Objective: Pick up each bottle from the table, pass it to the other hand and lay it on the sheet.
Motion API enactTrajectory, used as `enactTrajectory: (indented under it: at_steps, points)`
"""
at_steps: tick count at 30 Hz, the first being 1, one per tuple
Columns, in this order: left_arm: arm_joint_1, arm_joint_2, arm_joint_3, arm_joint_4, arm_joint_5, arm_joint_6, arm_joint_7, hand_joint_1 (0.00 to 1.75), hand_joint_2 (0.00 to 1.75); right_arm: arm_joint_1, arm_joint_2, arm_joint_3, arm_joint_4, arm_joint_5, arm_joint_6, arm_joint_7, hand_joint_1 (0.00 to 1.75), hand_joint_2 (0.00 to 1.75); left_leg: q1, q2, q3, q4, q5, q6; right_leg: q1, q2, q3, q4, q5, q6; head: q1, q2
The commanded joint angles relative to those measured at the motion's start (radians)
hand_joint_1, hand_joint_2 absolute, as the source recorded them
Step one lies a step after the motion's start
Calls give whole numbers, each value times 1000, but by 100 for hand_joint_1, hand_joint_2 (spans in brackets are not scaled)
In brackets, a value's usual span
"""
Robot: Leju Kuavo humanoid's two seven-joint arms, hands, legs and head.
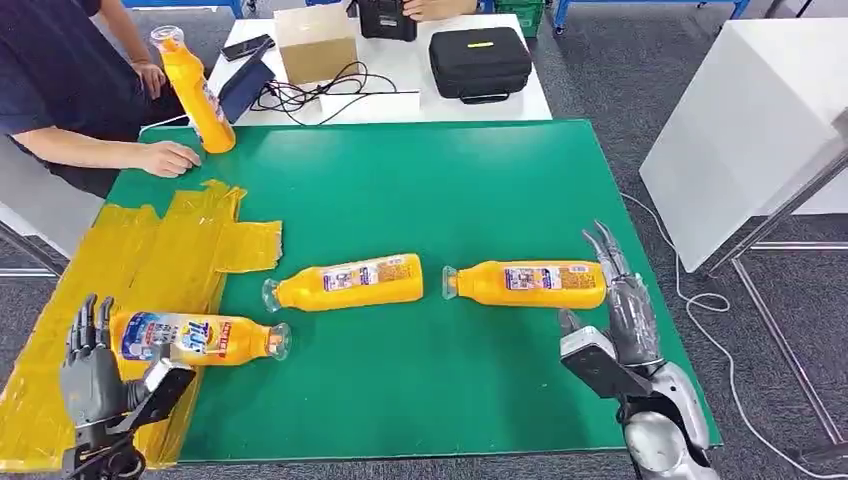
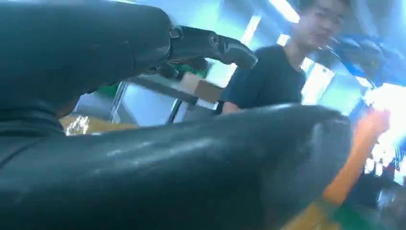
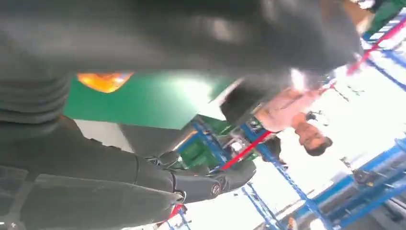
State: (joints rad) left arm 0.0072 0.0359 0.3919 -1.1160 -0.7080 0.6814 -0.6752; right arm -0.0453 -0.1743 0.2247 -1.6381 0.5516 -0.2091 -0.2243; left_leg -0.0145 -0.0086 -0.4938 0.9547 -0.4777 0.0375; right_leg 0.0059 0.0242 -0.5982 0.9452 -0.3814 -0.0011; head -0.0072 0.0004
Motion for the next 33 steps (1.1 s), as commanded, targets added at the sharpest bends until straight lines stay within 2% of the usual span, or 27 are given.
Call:
enactTrajectory:
  at_steps: [1,2,6,10,13,17,18,19,20,22,27,33]
  points:
    - [147,17,-162,-443,643,-188,53,0,0,-69,-212,-86,290,129,102,28,0,175,2,1,1,1,-3,-1,2,-1,2,-1,-1,2,0,0]
    - [126,36,-188,-426,650,-160,30,0,0,-91,-232,-74,350,220,55,55,0,175,2,0,3,2,-4,-1,2,-2,4,-1,-2,3,-1,0]
    - [33,47,-268,-320,639,-107,-5,0,0,-178,-235,2,505,330,45,89,0,175,1,-6,2,0,0,-1,1,-8,4,-3,0,3,0,0]
    - [60,39,-288,-323,654,-68,-16,0,0,-398,-163,134,767,392,27,86,0,175,0,4,3,-1,-1,-2,-1,-1,5,-3,2,3,0,0]
    - [82,33,-279,-352,678,-71,-21,0,0,-516,-112,197,898,417,22,92,0,175,0,12,4,-1,-2,-2,-2,6,3,-2,3,2,0,0]
    - [84,39,-291,-363,682,-75,-23,0,0,-684,-10,278,1089,446,16,89,0,175,0,13,4,0,-1,-1,-1,9,2,-1,3,1,0,0]
    - [82,39,-292,-361,682,-74,-23,0,0,-689,-7,281,1095,446,15,93,0,175,0,11,3,0,0,0,-1,7,1,0,2,1,0,0]
    - [82,39,-292,-361,682,-74,-23,0,0,-689,-7,281,1095,446,15,93,0,175,2,15,5,0,-2,-3,0,9,3,0,2,1,-1,0]
    - [80,39,-292,-360,682,-73,-23,0,0,-686,-9,282,1095,446,12,93,0,175,1,9,3,0,0,-1,0,5,1,0,2,1,0,0]
    - [74,43,-300,-362,675,-74,-23,0,0,-690,-8,286,1099,440,7,85,0,175,2,7,4,0,0,-2,1,3,2,0,1,1,-1,0]
    - [18,56,-329,-306,670,-71,-23,0,0,-752,49,310,1130,430,15,80,0,175,2,4,3,1,0,-3,2,2,1,2,0,2,0,0]
    - [8,89,-348,-293,702,-83,-23,0,0,-688,30,338,1110,394,21,46,0,175,1,-1,2,0,2,-1,2,-3,2,0,1,1,0,0]
